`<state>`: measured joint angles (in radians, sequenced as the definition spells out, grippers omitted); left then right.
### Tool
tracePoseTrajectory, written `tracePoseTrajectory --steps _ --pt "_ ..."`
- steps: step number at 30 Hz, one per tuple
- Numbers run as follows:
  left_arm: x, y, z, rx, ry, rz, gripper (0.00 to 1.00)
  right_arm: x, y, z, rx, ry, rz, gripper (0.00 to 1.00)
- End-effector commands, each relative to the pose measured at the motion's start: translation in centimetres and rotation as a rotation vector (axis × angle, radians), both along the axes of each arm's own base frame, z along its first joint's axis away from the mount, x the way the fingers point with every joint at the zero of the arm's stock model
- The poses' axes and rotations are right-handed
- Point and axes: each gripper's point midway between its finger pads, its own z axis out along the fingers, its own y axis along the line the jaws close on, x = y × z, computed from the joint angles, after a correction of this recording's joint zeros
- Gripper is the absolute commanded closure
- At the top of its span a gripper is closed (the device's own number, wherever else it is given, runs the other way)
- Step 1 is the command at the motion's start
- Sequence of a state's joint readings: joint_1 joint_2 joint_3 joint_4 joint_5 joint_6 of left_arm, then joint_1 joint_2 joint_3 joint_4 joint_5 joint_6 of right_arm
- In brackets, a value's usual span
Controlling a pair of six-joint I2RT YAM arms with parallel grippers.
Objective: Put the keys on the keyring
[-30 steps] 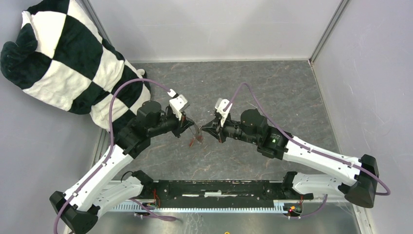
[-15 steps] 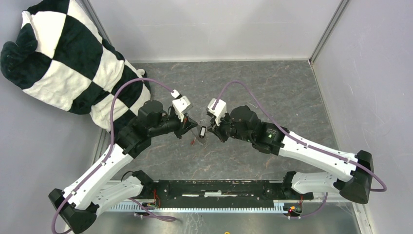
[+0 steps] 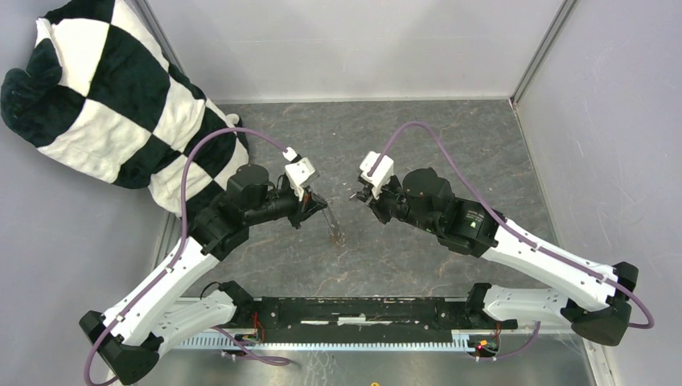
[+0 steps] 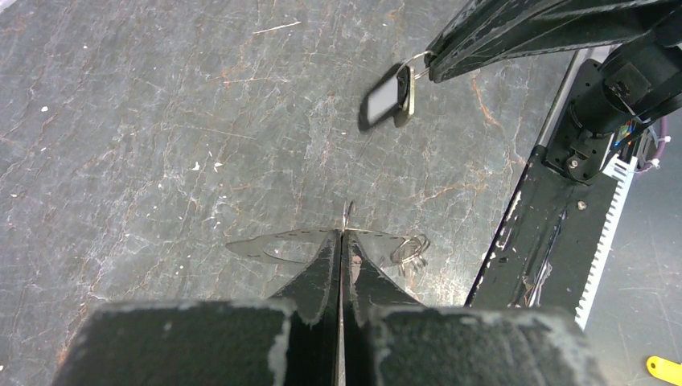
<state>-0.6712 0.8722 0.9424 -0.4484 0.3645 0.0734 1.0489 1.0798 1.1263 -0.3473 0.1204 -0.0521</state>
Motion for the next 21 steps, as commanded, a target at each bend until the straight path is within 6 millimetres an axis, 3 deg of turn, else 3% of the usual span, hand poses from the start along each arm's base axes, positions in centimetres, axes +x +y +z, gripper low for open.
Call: tracePoseTrajectory --steps 1,6,17,21 --pt "0.2 -0.3 1.6 -0.020 -0.068 -0.016 0.98 0.5 -0.5 -0.1 -0.059 -0.019 -0.007 1.00" --pt "0.5 -0.6 1.7 -0.039 -0.054 -0.007 0.98 -0.6 1.9 -1.6 -0.078 0.037 0.108 1.00" --pt "0.9 -0.3 1.7 -0.037 -0.065 0.020 0.98 -1.5 5.1 -1.0 0.071 0.072 0.198 1.00" --pt "0.8 -0.2 2.2 -0.044 -0.076 0.019 0.98 -1.4 5.7 -1.8 0.075 0.088 0.201 1.00"
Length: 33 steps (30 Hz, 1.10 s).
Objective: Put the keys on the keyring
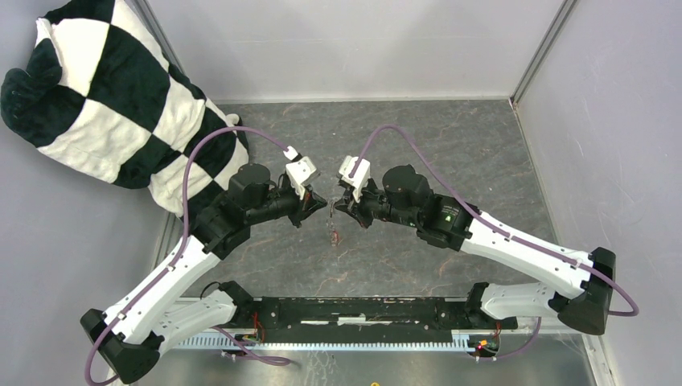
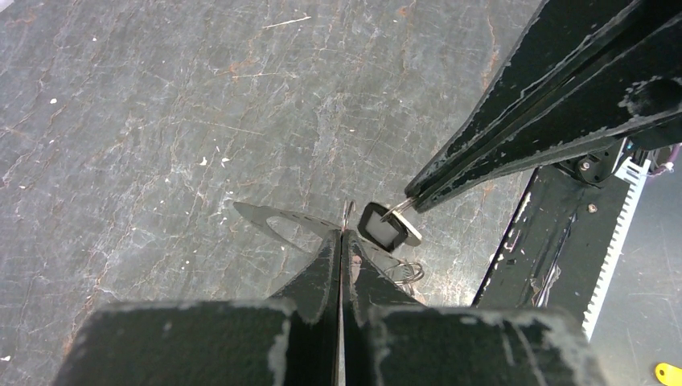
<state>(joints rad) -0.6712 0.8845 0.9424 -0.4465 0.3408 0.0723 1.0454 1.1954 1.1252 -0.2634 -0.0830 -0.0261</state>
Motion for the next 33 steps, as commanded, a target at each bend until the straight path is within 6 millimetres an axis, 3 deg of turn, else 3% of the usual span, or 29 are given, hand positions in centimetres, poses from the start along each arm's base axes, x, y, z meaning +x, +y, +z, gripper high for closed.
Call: tracePoseTrajectory --steps 1,16,33 --pt "0.3 -0.3 2.5 -0.055 -0.080 -0.004 0.98 0.1 1.2 0.5 0.060 0.000 0.014 1.00" --pt "-0.1 -0.4 2.4 -0.044 -0.098 -0.038 0.98 1.0 1.6 0.5 0.076 -0.019 -0.016 1.00" --pt "-0.5 -0.2 1.8 -0.033 -0.094 -0.049 0.98 1.8 0.3 1.4 0.093 -0.035 -0.094 1.00"
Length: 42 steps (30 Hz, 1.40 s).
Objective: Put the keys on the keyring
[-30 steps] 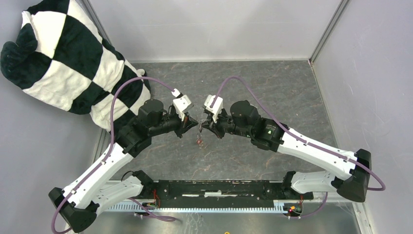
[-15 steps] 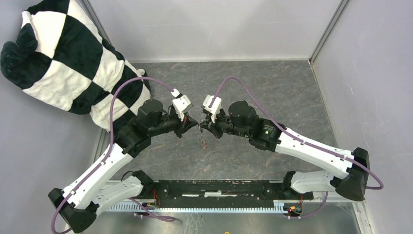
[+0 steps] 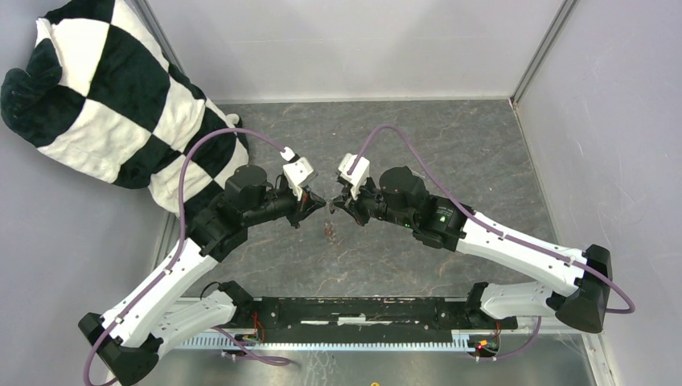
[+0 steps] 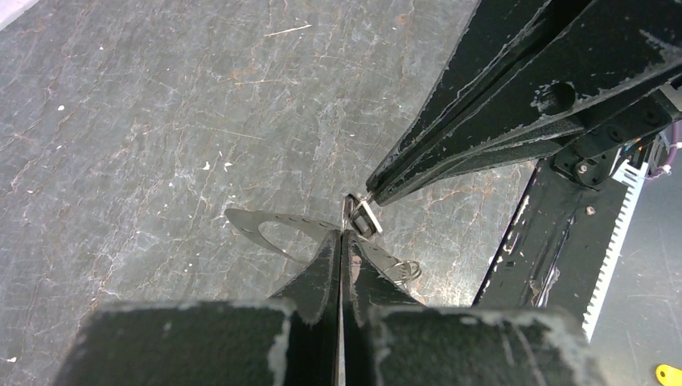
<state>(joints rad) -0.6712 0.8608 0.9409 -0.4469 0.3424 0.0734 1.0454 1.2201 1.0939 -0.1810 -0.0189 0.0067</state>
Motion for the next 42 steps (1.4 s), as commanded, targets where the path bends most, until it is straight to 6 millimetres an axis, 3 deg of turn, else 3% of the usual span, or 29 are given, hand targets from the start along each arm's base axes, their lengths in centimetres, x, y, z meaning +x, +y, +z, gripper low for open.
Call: tracePoseTrajectory --steps 1,25,42 --pt "-0.2 -0.4 1.1 -0.017 -0.073 -0.045 0.98 0.4 -0.1 2.0 0.068 -0.033 -0.026 1.00" --pt "-0.1 -0.3 0.9 -0.010 -0.071 -0.035 0.98 -0.4 1.5 1.0 0.097 0.018 0.038 1.00" --pt "-0.6 -0.1 1.6 0.001 -0.130 -0.076 0.98 1.0 -0.4 0.0 0.095 0.041 -0.104 1.00"
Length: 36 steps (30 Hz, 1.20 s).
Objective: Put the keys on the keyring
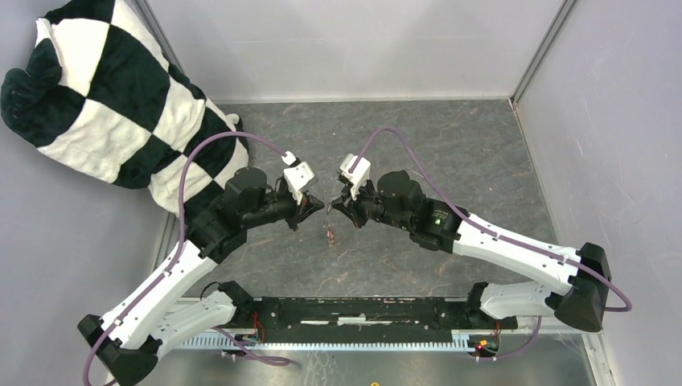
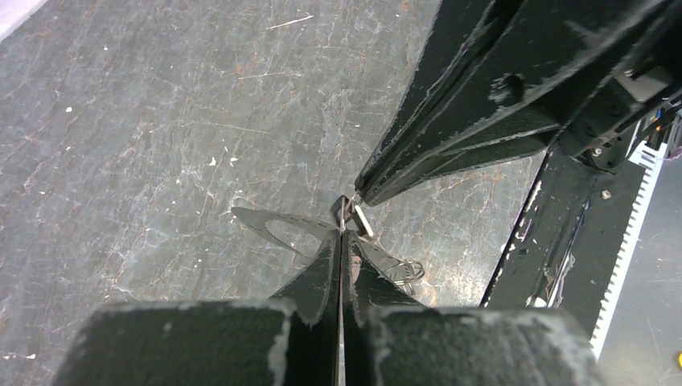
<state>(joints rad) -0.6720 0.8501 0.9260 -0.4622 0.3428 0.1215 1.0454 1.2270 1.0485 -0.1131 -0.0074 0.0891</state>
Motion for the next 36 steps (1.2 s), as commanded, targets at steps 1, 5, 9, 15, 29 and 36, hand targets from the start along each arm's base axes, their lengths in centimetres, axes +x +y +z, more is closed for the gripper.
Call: tracePoseTrajectory --steps 1,5,9,15,29,36 --pt "-0.5 -0.5 2.2 -0.034 -0.103 -0.062 0.98 0.9 -1.0 1.0 0.047 -0.017 -0.077 1.00" --pt "-0.6 -0.5 2.3 -0.035 -0.107 -0.066 0.98 1.1 -1.2 1.3 0.068 -0.013 -0.089 1.00" --pt "-0.6 -0.5 2.4 -0.036 -0.110 -0.068 0.98 1.0 -1.3 1.1 0.083 0.000 -0.085 1.00" --pt "-1.0 -0.7 2.7 -0.044 -0.122 -0.093 0.98 1.0 -1.5 0.9 0.101 0.022 -0.077 1.00" --pt "-1.3 -1.3 5.9 -0.134 -0.226 -0.131 0.98 0.1 -2.1 0.5 0.169 0.069 -0.013 1.00" --pt "-2.8 -2.0 6.5 -0.145 -0.251 -0.239 0.98 0.3 -4.4 4.6 0.205 -0.090 0.008 0.66"
